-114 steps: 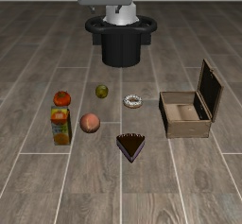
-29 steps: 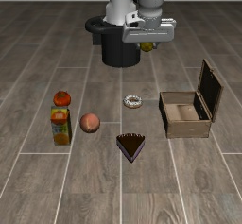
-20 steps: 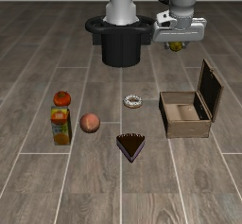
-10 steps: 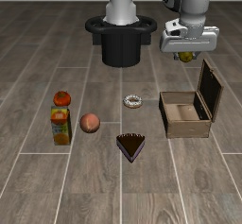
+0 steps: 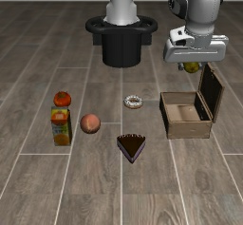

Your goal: Pick up the kiwi and place it in the box

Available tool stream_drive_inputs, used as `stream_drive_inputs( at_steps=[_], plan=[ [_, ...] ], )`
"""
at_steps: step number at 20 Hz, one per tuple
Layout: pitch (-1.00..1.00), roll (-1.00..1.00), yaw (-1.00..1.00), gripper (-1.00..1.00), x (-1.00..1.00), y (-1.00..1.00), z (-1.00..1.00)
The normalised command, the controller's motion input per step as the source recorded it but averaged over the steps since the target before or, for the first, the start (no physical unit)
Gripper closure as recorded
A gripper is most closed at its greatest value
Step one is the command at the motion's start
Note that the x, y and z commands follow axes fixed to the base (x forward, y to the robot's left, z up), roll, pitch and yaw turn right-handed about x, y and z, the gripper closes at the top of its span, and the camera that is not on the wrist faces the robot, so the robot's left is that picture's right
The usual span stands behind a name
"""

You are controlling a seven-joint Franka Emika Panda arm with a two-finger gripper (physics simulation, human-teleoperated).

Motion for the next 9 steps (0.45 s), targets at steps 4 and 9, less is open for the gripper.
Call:
stream_drive_inputs(
  at_steps=[4,9],
  plan=[
    [0.0,0.0,0.0,-1.0,0.0,0.0,0.0],
    [0.0,0.0,0.0,-1.0,0.0,0.0,0.0]
  ],
)
